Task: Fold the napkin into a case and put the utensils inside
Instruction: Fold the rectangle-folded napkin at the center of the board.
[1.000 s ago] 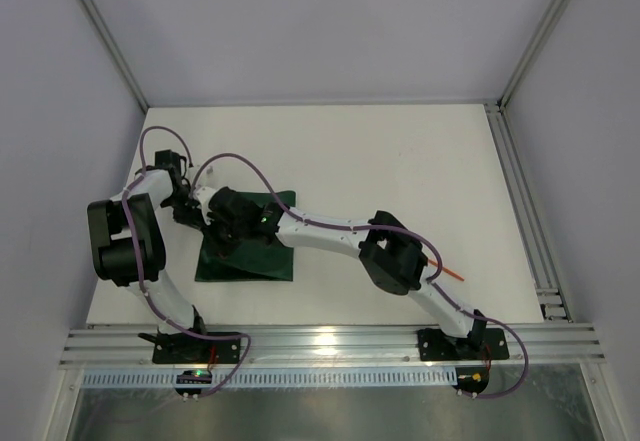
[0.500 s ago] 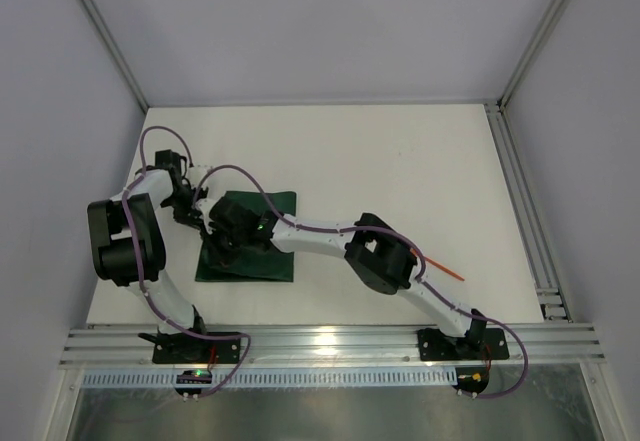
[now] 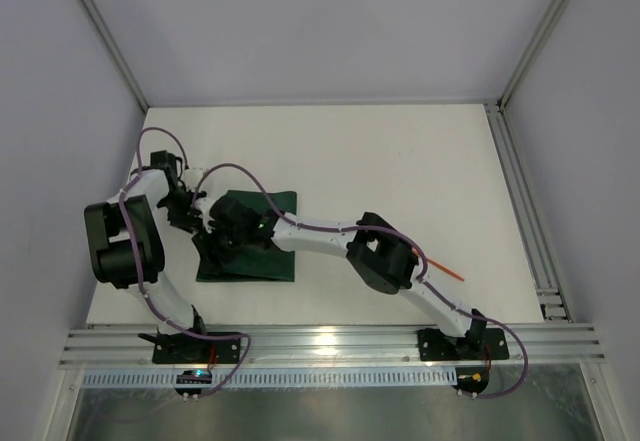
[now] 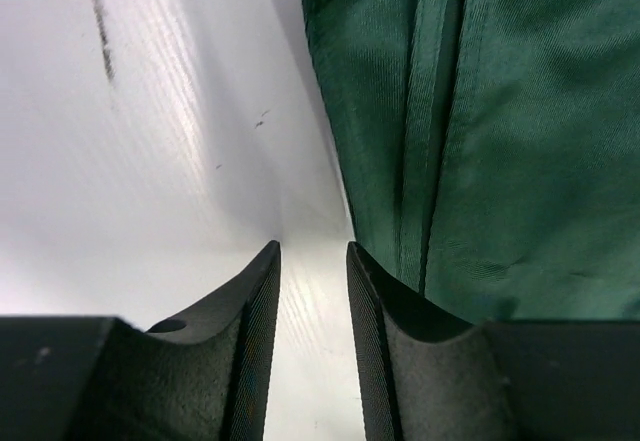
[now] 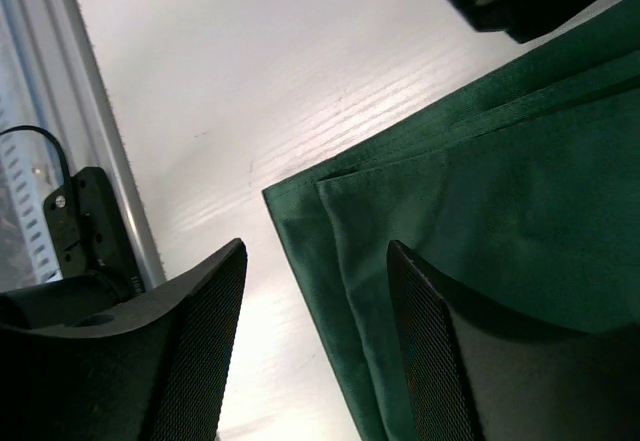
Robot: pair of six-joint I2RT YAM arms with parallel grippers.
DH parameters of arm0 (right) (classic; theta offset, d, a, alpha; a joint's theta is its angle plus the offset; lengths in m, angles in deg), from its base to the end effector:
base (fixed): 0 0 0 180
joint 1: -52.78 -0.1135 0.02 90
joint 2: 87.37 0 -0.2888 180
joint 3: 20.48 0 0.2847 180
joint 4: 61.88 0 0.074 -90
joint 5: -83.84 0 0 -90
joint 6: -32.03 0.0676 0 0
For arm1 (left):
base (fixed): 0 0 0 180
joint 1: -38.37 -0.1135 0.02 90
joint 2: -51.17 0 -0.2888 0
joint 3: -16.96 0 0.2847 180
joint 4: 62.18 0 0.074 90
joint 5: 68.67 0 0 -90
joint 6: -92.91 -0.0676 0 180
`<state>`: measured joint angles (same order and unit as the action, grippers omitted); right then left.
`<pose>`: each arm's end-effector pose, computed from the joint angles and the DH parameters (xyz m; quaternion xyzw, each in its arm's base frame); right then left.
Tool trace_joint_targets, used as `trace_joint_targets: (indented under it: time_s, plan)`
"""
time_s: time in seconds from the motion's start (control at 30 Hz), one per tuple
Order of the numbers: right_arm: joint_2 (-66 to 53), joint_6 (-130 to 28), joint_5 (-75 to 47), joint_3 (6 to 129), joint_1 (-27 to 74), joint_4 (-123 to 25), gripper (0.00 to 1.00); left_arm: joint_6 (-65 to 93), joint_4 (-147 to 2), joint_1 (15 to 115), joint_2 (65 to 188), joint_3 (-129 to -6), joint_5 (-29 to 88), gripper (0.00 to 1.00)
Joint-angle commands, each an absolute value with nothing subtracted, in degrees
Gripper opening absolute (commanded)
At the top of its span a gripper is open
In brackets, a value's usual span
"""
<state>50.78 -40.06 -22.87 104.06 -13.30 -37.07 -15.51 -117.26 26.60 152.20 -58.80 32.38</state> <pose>0.2338 0.5751 0.1530 -0.4213 0.7875 0.3852 0.2324 0.3514 0.0600 0.1371 0.0656 0.9897 -0.0708 0.1058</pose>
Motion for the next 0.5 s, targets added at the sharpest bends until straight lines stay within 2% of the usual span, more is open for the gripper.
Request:
trace_joint_targets:
  time_s: [0.0, 0.2, 0.23, 0.27, 0.33, 0.43, 0.47]
  plan:
    - [40.6, -40.7, -23.9, 103.3, -11.7, -38.3, 0.63, -16.5, -119.3, 26.1, 148.1, -60.1, 30.9, 0.36]
    - [26.8, -35.5, -20.8, 85.5, -1.9, -38.8, 0.61, -16.8, -121.6, 25.7, 145.7, -59.9, 31.8, 0.38]
    - [25.6, -33.1, -20.7, 83.1, -0.1, -38.9, 0.58, -16.7, -122.0, 25.5, 145.2, -59.9, 32.1, 0.38]
    - [23.7, -31.8, -20.6, 79.1, 3.8, -39.1, 0.44, -16.9, -122.7, 25.5, 145.0, -60.0, 32.3, 0.38]
    - [22.8, -28.6, -21.2, 74.8, 7.5, -39.4, 0.34, -16.9, -123.3, 25.5, 144.4, -60.0, 32.6, 0.38]
    - [22.7, -27.7, -23.1, 72.4, 12.9, -40.5, 0.31, -16.9, -124.1, 25.5, 143.8, -59.5, 32.8, 0.38]
    - [23.5, -27.7, -23.5, 71.9, 14.6, -41.1, 0.34, -17.0, -124.3, 25.5, 143.5, -59.0, 32.8, 0.39]
